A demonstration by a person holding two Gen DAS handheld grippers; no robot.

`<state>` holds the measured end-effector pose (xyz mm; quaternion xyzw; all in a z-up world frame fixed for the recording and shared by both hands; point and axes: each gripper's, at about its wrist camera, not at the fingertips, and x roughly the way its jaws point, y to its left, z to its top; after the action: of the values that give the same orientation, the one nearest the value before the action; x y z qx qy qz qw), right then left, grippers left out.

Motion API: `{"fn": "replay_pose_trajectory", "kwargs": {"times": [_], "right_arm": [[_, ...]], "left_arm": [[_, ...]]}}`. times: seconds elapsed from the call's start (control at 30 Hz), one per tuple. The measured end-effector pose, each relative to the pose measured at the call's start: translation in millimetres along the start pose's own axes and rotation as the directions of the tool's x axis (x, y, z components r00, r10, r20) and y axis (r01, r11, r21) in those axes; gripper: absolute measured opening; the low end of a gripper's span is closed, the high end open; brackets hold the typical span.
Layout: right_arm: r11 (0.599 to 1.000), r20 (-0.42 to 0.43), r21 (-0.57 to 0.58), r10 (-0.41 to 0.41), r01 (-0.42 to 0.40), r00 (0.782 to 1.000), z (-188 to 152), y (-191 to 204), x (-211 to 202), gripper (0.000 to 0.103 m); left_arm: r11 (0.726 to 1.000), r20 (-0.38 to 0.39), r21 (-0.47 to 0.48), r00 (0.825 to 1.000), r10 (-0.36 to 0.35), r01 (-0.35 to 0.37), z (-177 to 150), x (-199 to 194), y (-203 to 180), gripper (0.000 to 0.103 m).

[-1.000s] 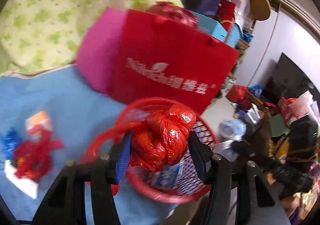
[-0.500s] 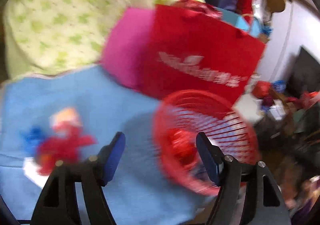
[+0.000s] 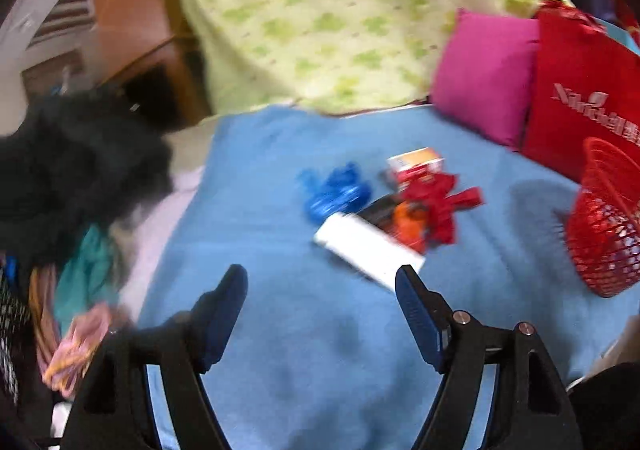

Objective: Collect trash
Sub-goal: 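Move both tools back toward the remaining trash on the blanket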

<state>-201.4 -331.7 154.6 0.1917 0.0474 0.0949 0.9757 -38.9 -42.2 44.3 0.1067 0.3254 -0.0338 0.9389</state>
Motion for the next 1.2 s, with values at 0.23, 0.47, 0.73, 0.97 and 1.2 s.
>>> {"fn": "replay_pose_trajectory", "kwargs": {"times": [0.23,0.47,0.73,0.97,1.2], "right_arm": [[0.997,-0.265,0.019,0.073,-0.07,0.961,-54.7,46.9,84.5,0.099],[0.999,-0.419,-0.022,0.022,-0.034,0.908,-105.7,58.7,131.1,0.099],[0.991,-0.525,-0.121,-0.119,0.064,0.843,-133.7,52.2,160.7,0.099],[0.978,-0.595,-0.167,-0.201,0.124,0.778,-162.1,34.8,190.6,0.099],[0.964,-0.627,-0.17,-0.265,0.203,0.733,-179.0,10.0,210.9,0.099]], "left_arm": [[0.996,-0.047,-0.079,0.998,0.036,-0.04,-12.2,4.4,30.5,0.077],[0.993,-0.052,-0.107,0.998,0.04,-0.045,-18.2,11.0,44.4,0.077],[0.992,-0.067,-0.117,0.997,0.031,-0.038,-22.6,25.0,44.9,0.077],[0.993,-0.086,-0.112,0.996,0.034,-0.044,-27.4,41.8,39.0,0.077],[0.992,-0.102,-0.121,0.995,0.018,-0.031,-30.1,65.1,30.4,0.077]]}}
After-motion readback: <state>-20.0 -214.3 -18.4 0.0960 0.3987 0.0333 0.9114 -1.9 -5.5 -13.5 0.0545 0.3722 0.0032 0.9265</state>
